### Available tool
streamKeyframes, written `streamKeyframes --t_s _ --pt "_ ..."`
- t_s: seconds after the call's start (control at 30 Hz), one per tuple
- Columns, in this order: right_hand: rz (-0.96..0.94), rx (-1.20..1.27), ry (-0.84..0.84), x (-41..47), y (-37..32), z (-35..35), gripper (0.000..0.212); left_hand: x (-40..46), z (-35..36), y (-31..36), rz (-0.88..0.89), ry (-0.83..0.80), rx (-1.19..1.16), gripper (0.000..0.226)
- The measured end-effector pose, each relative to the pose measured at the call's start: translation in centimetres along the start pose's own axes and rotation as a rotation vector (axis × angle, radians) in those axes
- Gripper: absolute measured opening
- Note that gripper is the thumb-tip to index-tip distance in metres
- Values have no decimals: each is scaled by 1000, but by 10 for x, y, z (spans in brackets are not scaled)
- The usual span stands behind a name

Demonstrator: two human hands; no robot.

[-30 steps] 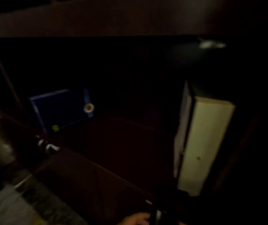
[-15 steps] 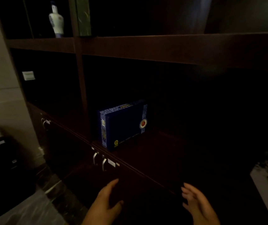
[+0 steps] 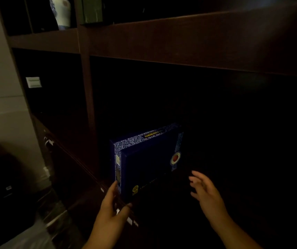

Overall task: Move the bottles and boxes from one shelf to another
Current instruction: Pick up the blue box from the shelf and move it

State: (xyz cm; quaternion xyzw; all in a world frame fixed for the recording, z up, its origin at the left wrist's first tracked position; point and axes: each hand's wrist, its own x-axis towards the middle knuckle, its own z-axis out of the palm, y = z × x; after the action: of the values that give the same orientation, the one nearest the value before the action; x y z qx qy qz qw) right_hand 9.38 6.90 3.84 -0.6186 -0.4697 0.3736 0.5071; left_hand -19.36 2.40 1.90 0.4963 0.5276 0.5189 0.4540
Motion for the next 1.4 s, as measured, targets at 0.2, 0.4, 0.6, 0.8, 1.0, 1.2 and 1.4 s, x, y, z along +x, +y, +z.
streamKeyframes --t_s 0.2,0.4,0.6,0.8,1.0,1.2,1.4 --pt "69 75 60 122 -34 33 52 61 12 8 10 54 -43 97" --pt "237 124 282 210 -65 64 73 89 21 -1 96 -12 -13 112" --pt "216 77 370 239 -57 64 87 95 14 -18 183 -75 116 121" --pt "165 190 397 222 -57 58 74 100 3 -19 150 -136 143 123" --pt "54 135 545 134 -33 36 57 113 -28 -12 184 -270 66 110" --pt "-77 56 695 31 -17 28 25 154 -40 -17 217 -415 77 86" --pt "-115 -88 766 -41 -3 34 38 201 -31 -17 144 -485 114 78"
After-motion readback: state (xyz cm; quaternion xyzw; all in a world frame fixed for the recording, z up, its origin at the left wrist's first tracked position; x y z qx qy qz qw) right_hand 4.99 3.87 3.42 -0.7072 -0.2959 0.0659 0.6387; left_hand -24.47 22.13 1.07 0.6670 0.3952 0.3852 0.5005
